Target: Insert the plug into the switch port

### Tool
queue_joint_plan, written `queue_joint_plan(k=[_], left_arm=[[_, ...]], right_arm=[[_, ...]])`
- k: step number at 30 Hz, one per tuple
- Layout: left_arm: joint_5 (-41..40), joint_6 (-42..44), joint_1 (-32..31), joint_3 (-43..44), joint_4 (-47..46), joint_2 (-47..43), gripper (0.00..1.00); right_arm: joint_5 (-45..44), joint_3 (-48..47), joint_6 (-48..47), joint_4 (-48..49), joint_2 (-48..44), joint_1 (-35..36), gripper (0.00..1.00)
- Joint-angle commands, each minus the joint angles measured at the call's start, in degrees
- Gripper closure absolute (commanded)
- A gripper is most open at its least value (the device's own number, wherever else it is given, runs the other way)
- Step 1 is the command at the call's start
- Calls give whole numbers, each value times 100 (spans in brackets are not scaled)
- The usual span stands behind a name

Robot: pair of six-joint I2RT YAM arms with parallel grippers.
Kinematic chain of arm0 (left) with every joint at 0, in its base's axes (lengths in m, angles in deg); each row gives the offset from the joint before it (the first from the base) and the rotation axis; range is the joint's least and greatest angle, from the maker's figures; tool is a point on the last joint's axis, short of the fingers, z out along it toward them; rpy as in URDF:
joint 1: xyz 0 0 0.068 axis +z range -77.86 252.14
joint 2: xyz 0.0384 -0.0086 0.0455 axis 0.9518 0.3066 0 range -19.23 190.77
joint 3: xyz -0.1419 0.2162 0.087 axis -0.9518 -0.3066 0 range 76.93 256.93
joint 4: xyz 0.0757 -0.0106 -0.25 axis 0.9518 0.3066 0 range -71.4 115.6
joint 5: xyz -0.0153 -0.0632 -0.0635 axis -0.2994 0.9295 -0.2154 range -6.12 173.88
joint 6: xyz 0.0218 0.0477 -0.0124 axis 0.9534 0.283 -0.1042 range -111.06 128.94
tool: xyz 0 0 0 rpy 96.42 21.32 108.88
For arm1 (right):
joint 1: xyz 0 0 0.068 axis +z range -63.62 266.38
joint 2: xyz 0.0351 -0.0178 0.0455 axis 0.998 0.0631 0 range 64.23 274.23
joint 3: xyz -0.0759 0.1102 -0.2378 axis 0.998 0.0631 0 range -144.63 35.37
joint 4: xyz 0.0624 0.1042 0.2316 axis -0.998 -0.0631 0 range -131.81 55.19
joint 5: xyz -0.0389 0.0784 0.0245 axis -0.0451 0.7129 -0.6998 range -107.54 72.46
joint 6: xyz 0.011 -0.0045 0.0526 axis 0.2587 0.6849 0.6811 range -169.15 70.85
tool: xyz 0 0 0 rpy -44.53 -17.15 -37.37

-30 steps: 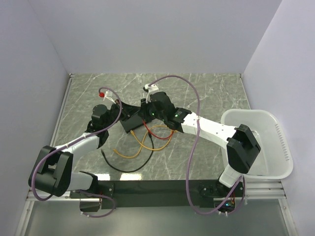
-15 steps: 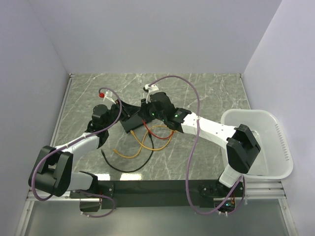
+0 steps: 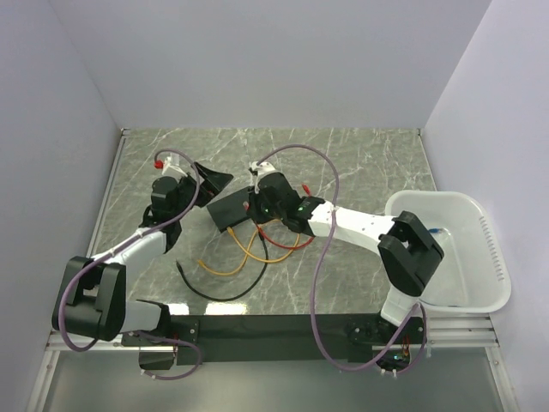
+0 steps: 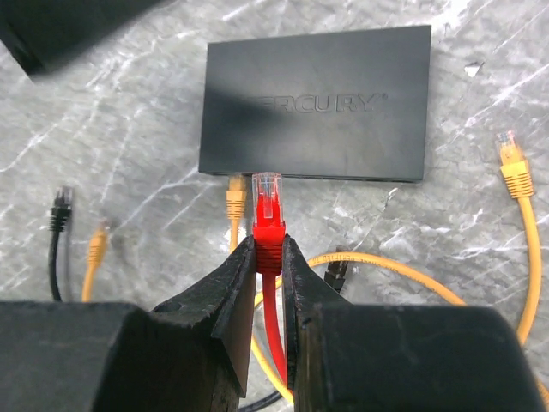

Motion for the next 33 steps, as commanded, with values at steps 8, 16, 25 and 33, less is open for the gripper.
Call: queue_joint_plan(k=[8,16,25,33], left_arm=[[-107,617,766,577,-349,1083,1],[192,838,872,788,-876,1954,5],[948,741,872,1060,-1685,2868,11],[1721,548,863,1227,-2624,3632,18]], right_arm=[[9,136,29,211,280,29,100],[149,225,64,211,490,38,100],[334,-144,64,61,1035,126,100],[246,-487,3,-96,1360,284,100]])
